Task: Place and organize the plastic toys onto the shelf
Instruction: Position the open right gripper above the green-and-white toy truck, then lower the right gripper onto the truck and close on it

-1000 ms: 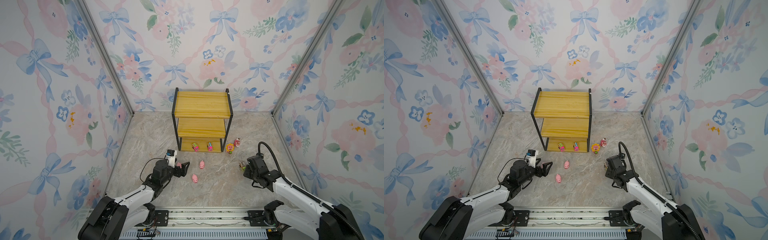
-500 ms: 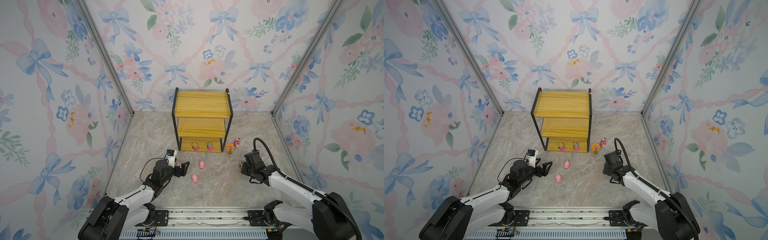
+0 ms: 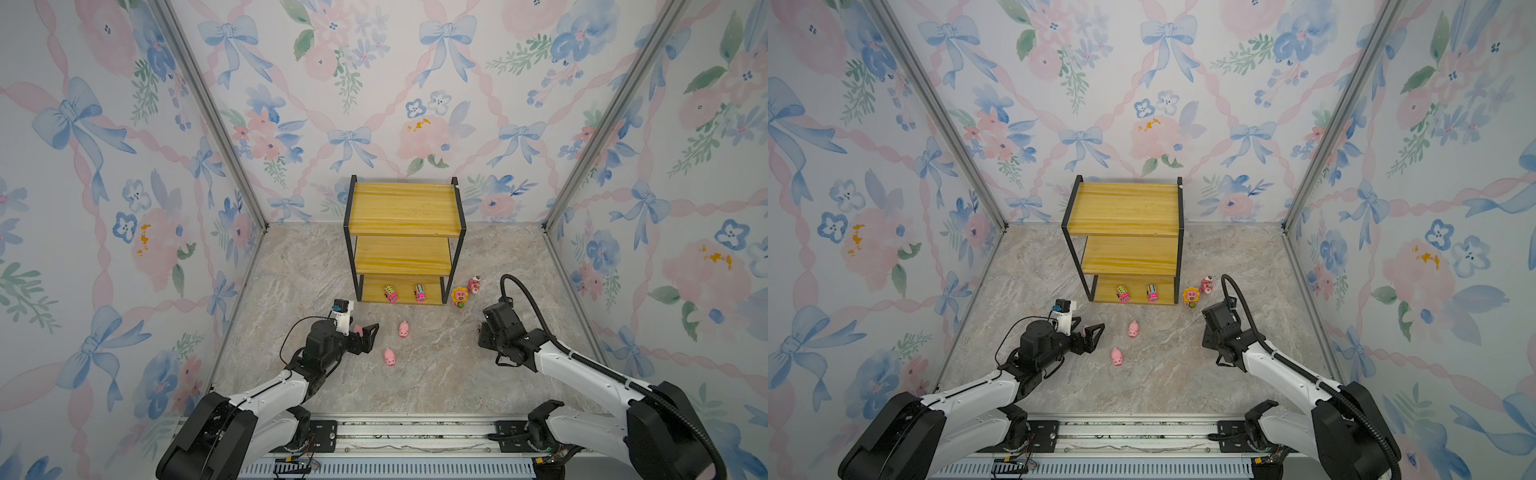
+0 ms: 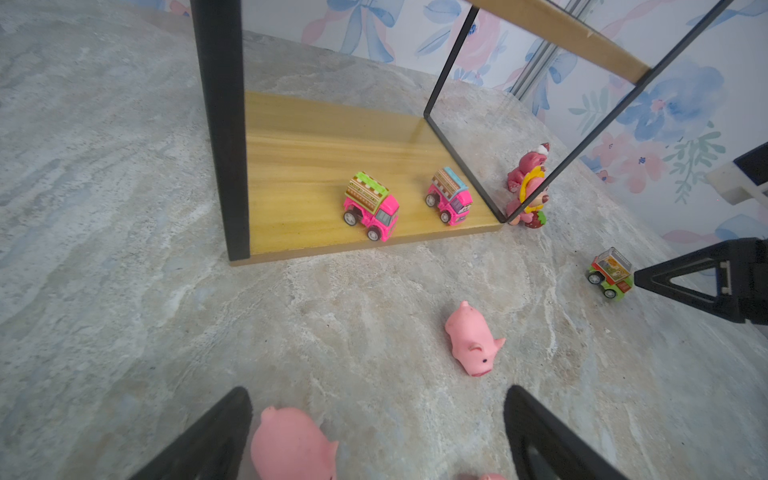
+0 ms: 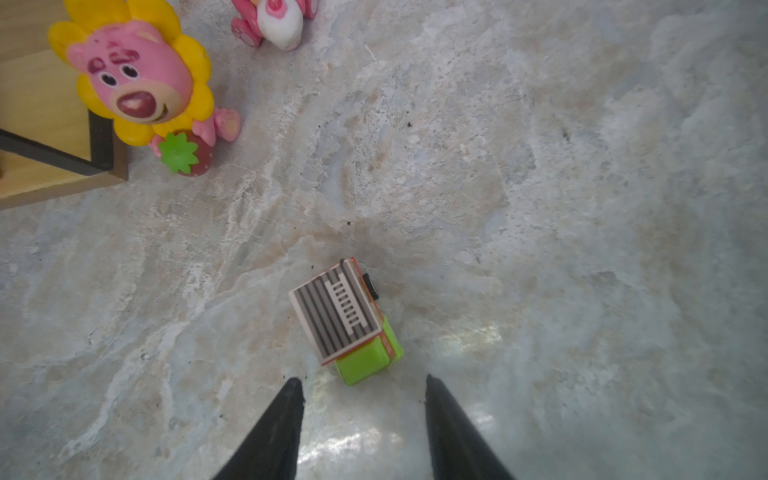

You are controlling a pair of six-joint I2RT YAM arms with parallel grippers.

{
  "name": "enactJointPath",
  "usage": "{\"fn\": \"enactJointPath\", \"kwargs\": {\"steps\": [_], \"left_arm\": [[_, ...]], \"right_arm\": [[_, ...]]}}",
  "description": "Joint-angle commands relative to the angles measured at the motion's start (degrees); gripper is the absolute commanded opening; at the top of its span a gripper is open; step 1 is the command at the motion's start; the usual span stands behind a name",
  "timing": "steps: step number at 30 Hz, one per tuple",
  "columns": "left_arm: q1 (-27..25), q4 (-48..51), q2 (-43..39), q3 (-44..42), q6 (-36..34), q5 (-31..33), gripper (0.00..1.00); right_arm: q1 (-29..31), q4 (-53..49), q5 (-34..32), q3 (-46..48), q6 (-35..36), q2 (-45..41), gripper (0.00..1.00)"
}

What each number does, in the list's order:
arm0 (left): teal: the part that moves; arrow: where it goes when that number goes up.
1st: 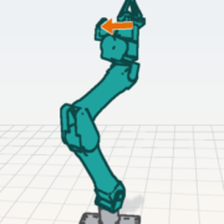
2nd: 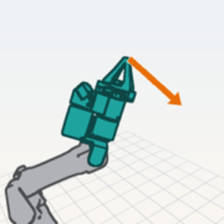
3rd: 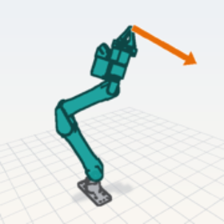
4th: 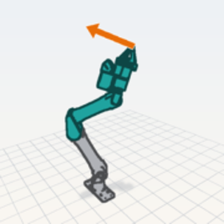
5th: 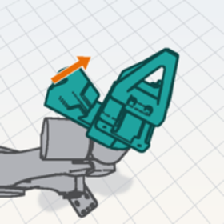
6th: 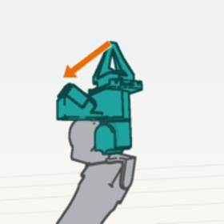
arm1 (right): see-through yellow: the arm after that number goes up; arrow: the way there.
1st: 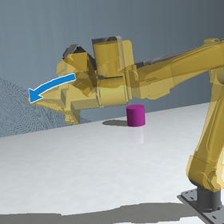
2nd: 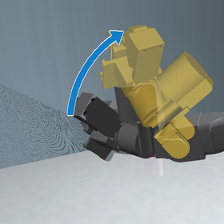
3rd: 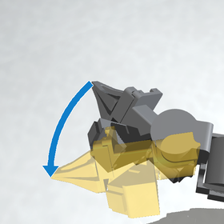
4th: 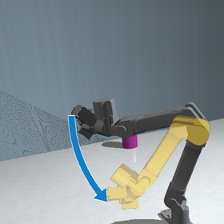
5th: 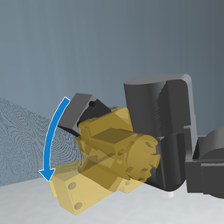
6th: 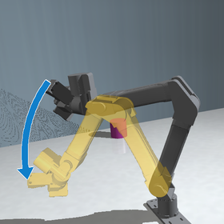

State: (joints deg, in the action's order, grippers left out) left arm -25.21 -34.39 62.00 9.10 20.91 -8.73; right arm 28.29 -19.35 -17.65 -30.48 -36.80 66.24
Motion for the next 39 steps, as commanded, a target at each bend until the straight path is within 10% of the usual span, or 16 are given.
{"fn": "enactJointPath", "kwargs": {"steps": [1, 17, 39], "left_arm": [[-0.3, 0.7, 0.1, -1.1, 0.1, 0.6, 0.96], [-0.3, 3.2, -1.2, -0.7, 0.2, 0.9, 0.96], [0.9, 7.1, -3.2, 0.6, 0.3, 1.7, 0.96]], "right_arm": [[0.1, -1.2, -1.8, -1.4, 0.7, 0.0, 0.51], [-2.5, 2.4, 1.7, -5.7, 7.4, 10.7, 0.50], [1.6, 7.0, 5.6, -3.5, 9.2, 9.3, 0.24]]}}
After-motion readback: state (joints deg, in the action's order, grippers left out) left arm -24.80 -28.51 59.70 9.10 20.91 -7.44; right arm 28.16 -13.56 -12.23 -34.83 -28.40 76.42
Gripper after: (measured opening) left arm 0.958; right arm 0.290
